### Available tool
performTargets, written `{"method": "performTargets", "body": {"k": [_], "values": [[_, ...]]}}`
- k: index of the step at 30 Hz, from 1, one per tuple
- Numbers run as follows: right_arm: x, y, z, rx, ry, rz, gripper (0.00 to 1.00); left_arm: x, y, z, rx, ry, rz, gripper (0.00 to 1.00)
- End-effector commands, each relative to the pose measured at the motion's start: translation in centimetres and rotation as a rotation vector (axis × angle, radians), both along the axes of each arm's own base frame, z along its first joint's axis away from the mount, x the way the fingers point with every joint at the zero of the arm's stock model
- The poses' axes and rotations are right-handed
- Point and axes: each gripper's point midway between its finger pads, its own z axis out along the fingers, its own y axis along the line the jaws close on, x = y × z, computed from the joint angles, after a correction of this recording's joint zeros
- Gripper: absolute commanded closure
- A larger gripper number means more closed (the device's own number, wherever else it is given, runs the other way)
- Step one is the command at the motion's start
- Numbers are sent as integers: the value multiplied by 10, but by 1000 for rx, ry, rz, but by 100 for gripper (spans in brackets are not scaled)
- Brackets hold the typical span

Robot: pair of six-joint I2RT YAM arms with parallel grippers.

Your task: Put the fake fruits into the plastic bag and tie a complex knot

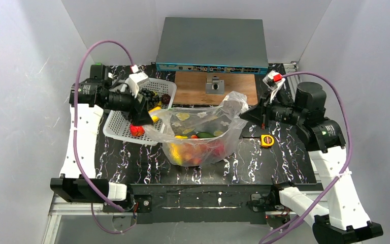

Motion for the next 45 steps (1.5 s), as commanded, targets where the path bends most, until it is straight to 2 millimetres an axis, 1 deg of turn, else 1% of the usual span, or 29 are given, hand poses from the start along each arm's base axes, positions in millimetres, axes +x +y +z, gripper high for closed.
{"method": "performTargets", "body": {"k": [1, 4, 6, 10, 14, 17, 20, 25, 28, 32, 35, 37, 39, 42, 44, 45], "values": [[1, 15, 27, 42, -166, 77, 99, 6, -35, 95, -193, -298, -115, 28], [-3, 21, 31, 44, -199, 109, 99, 12, -69, 137, -264, -391, -205, 28], [-5, 23, 34, 48, -211, 122, 99, 14, -97, 145, -267, -441, -294, 30], [-7, 24, 38, 27, -271, 148, 99, 28, -150, 152, -312, -530, -440, 35], [-11, 24, 38, 0, -310, 172, 97, 35, -200, 148, -293, -705, -627, 43], [-10, 23, 41, -15, -326, 170, 96, 37, -231, 140, -276, -783, -728, 46], [-11, 24, 42, -18, -320, 174, 96, 29, -253, 136, -274, -840, -814, 48], [-11, 26, 38, -27, -313, 181, 96, 20, -274, 124, -248, -877, -871, 48], [-11, 28, 38, -28, -305, 187, 96, 11, -282, 123, -249, -891, -899, 49], [-11, 30, 38, -29, -296, 188, 96, 3, -286, 127, -258, -916, -917, 53], [-11, 31, 39, -26, -297, 185, 95, -2, -287, 129, -270, -921, -935, 60], [-9, 32, 39, -25, -290, 181, 95, -5, -287, 129, -266, -940, -947, 62], [-8, 32, 39, -24, -279, 173, 95, -8, -288, 132, -264, -962, -943, 61], [-7, 34, 37, -11, -255, 170, 94, -9, -292, 143, -285, -1022, -884, 50], [-8, 34, 35, -10, -245, 172, 94, -8, -295, 149, -284, -1050, -862, 50], [-8, 34, 35, -10, -247, 171, 94, -8, -295, 151, -288, -1054, -858, 52]]}}
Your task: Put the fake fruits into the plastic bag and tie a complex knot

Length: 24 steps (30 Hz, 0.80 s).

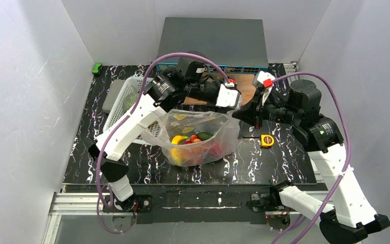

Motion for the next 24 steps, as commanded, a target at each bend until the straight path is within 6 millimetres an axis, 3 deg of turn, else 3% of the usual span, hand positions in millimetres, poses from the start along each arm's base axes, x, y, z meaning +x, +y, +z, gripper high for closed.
{"method": "performTargets", "body": {"k": [1, 4, 6, 8, 10, 13, 14, 18, 24], "values": [[-1, 1, 17, 35, -37, -2, 93, -13, 4, 47, -126, -89, 5, 55], [-3, 2, 20, 41, -43, 3, 91, -17, 4, 44, -120, -83, -12, 70], [-3, 0, 19, 36, -44, -9, 83, -16, 5, 41, -112, -81, -9, 93], [0, -5, 16, 21, -43, -48, 73, -16, 7, 37, -102, -62, 5, 100], [6, -19, 10, -15, -52, -144, 52, -16, 15, 34, -99, -20, 36, 100], [12, -39, 8, -41, -98, -262, 8, -13, 29, 35, -126, 52, 73, 100], [12, -42, 10, -40, -122, -276, 2, -14, 33, 38, -139, 77, 69, 100], [11, -33, 19, -17, -215, -198, 2, -28, 42, 50, -189, 222, 35, 100], [9, 1, 34, 42, -324, 35, 2, -47, 42, 54, -226, 349, -56, 100]]}}
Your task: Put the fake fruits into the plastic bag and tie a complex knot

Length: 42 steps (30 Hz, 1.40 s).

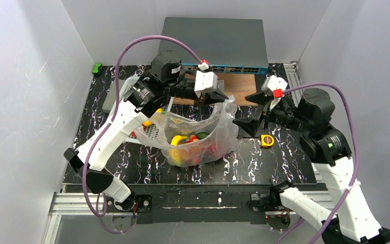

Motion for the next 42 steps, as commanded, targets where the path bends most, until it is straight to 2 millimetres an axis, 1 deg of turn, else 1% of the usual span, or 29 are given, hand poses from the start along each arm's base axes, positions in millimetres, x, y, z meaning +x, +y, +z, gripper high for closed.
{"method": "performTargets", "body": {"k": [1, 6, 9, 12, 15, 18, 20, 21, 22, 24, 27, 30, 32, 33, 35, 36, 38, 40, 41, 42], "values": [[8, 27, 17, 31, -131, 173, 2, -35, 4, 26, -106, 84, -128, 100], [11, 39, 21, 56, -150, 244, 1, -36, 2, 23, -111, 113, -138, 100], [6, 49, 17, 75, -131, 307, 2, -31, -2, 24, -120, 141, -116, 100], [-4, 59, 6, 77, -111, 368, 2, -17, -5, 27, -132, 155, -50, 100], [-7, 63, -9, 71, -88, 382, 2, -3, -7, 28, -145, 152, 24, 100], [-5, 66, -18, 79, -61, 370, 2, 5, -6, 24, -139, 144, 69, 100], [0, 69, -19, 96, -37, 362, 2, 9, -4, 23, -143, 137, 97, 100], [4, 71, -20, 107, -18, 349, 4, 11, -3, 24, -147, 132, 111, 100], [11, 74, -22, 121, 9, 327, 8, 12, -3, 24, -153, 131, 123, 100], [24, 78, -31, 140, 56, 287, 18, 15, -1, 30, -181, 131, 154, 100], [36, 82, -53, 152, 135, 242, 41, 19, 3, 39, -207, 131, 190, 100], [33, 81, -75, 120, 154, 251, 64, 28, 10, 43, -216, 128, 274, 100], [31, 79, -87, 102, 171, 246, 75, 34, 19, 43, -208, 130, 328, 100], [30, 77, -92, 87, 177, 246, 81, 35, 24, 41, -198, 132, 351, 96], [29, 75, -92, 73, 161, 241, 91, 32, 40, 31, -150, 135, 384, 64], [29, 74, -91, 73, 155, 236, 98, 26, 51, 23, -121, 141, 385, 51], [28, 73, -87, 71, 139, 236, 99, 12, 73, -5, -39, 154, 368, 27], [26, 73, -85, 74, 139, 245, 99, -8, 91, -35, 48, 155, 320, 6], [25, 74, -85, 73, 142, 250, 99, -19, 96, -54, 104, 164, 286, 2], [25, 74, -85, 72, 147, 254, 99, -25, 99, -65, 131, 167, 263, 2]]}}
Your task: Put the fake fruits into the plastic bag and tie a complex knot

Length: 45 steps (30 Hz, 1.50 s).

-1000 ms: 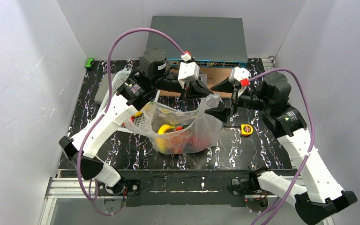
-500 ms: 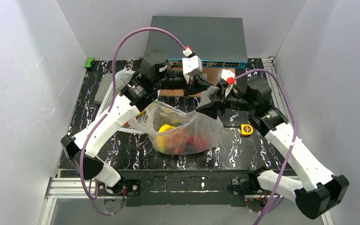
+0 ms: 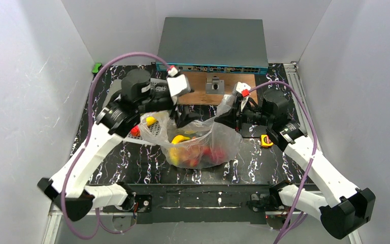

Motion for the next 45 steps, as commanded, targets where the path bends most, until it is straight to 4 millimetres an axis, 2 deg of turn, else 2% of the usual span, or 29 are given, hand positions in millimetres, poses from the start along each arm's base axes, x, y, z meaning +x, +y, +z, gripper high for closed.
{"method": "performTargets", "body": {"k": [1, 3, 8, 11, 12, 14, 15, 16, 19, 21, 22, 27, 29, 31, 32, 33, 35, 37, 38, 40, 45], "values": [[-5, 0, 13, 13, -43, 19, 99, -46, 28, -50, 147, 33, -136, 2], [-5, 1, 14, 16, -42, 20, 99, -45, 23, -70, 176, 80, -163, 2], [-1, 2, 18, 23, -30, 6, 99, -42, 0, -102, 203, 169, -217, 2], [2, 4, 16, 24, -9, 3, 99, -32, -10, -140, 228, 137, -163, 2], [3, 4, 15, 23, 5, -6, 99, -26, -11, -152, 233, 126, -136, 8], [8, 3, 11, 21, 35, -42, 99, -22, -9, -176, 259, 123, -122, 39], [13, 2, 7, 19, 52, -72, 99, -22, -8, -186, 275, 114, -121, 57], [18, 0, 2, 20, 82, -108, 99, -22, -5, -202, 292, 110, -110, 70], [42, -9, -18, 29, 216, -268, 99, -20, 0, -231, 319, 24, -73, 93], [54, -14, -31, 43, 293, -354, 99, -17, 2, -250, 348, -53, -46, 100], [58, -15, -37, 46, 330, -384, 99, -15, 3, -259, 359, -67, -27, 100], [75, -5, -41, 107, 427, -420, 99, -16, 11, -305, 458, -90, -5, 100], [77, -1, -40, 113, 442, -406, 99, -16, 14, -314, 485, -87, 5, 100], [75, 3, -42, 96, 444, -371, 99, -18, 15, -306, 470, -68, 14, 99], [68, 7, -42, 76, 431, -316, 99, -19, 14, -292, 439, -46, 30, 89], [61, 9, -40, 63, 407, -268, 99, -21, 13, -274, 400, -13, 43, 77], [44, 12, -35, 39, 341, -159, 99, -29, 11, -222, 278, 108, 45, 54], [25, 12, -32, 4, 260, -51, 99, -36, 12, -170, 148, 256, 41, 42], [17, 12, -32, -12, 228, -9, 99, -37, 13, -146, 92, 308, 41, 39], [6, 12, -30, -29, 175, 59, 98, -43, 14, -118, 29, 380, 9, 36], [-3, 15, -25, -50, 66, 146, 96, -39, -2, -83, -68, 422, -41, 26]]}}
